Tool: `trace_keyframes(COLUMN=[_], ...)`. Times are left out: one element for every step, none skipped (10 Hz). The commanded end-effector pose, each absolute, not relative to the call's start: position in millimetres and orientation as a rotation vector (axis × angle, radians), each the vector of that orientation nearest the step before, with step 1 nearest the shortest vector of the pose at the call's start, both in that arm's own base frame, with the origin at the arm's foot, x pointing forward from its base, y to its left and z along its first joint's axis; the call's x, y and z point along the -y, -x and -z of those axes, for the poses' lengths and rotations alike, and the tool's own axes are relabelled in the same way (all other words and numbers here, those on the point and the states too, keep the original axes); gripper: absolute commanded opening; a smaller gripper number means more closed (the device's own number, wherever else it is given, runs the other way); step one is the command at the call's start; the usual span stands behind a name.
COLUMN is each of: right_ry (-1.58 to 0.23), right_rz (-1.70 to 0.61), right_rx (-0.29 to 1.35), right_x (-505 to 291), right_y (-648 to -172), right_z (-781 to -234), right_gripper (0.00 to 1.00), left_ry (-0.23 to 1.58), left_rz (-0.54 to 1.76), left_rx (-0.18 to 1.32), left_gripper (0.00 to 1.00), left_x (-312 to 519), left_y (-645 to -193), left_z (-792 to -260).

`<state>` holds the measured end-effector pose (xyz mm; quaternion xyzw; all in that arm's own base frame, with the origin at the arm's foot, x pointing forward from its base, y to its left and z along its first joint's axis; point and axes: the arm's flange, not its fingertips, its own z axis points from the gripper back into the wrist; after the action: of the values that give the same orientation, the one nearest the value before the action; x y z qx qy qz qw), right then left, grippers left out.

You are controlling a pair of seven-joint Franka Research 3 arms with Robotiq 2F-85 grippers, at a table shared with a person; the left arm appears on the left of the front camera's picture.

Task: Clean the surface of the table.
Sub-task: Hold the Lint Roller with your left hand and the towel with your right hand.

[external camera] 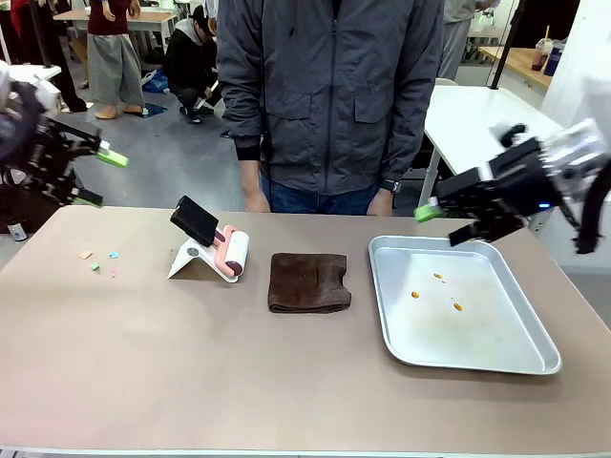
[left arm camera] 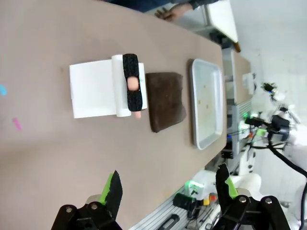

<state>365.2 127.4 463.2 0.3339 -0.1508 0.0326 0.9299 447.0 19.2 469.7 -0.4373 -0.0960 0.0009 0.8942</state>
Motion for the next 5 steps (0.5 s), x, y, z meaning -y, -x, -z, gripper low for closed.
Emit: trace_keyframes(right_ry=[-0.567,-0.519,-0.481,-0.475,-0.497], right_rz=[-0.009,-0.008,-0.018,-0.013,-0.007], right_rx=[0.274,0.249,0.209,0.193,0.187], right_x=[-168,-194,-219,-234,-240], right_y=[-395,-400,-404,-408,-410], right_z=[-449,-437,-423,-413,-409], right_gripper=[1.00,1.00,1.00,1.00,1.00], left_ry=[0.847,0.837,0.822,0.807,0.800], left_rz=[0.017,0.035,0.043,0.042,0.050], left_rx=[0.127,0.114,0.115,0.127,0.125], left_gripper=[1.00,1.00,1.00,1.00,1.00], left_x=[-2,9,17,21,23], left_y=[-474,-485,-495,-502,-505], left_z=[-455,-447,-440,-435,-431])
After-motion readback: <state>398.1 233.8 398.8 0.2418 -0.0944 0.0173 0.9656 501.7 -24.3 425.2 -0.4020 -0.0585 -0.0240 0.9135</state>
